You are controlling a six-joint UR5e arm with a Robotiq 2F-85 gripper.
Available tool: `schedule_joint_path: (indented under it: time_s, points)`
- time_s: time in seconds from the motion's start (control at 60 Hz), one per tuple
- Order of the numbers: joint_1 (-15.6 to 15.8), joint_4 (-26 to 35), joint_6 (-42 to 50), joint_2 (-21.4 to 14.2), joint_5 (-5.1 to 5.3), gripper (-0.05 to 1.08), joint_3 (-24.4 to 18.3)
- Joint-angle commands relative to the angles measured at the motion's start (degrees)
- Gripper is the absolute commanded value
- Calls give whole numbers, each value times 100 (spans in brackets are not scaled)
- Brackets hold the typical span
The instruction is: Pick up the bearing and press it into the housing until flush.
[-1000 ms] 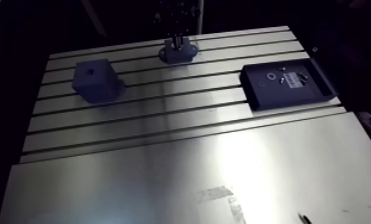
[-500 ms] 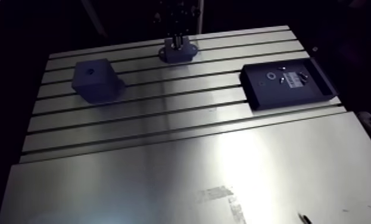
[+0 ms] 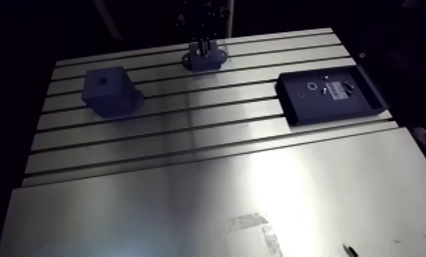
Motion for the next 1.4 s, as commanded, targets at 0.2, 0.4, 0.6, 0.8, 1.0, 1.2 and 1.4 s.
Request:
schedule_joint_path:
  time_s: [0.2, 0.4, 0.6, 0.8, 1.0, 1.2, 1.4]
  points:
    - [0, -2, 0, 5, 7, 108, 2]
    - [0, 25, 0, -113, 16, 108, -24]
    - [0, 101, 8, -314, 7, 105, -42]
    - [1, 1117, 169, -707, -11, 0, -261]
    - [9, 1982, 518, -1344, -95, 0, -462]
    - [17, 2273, 519, -1996, -55, 0, -489]
    - [26, 2541, 519, -2413, -38, 0, -430]
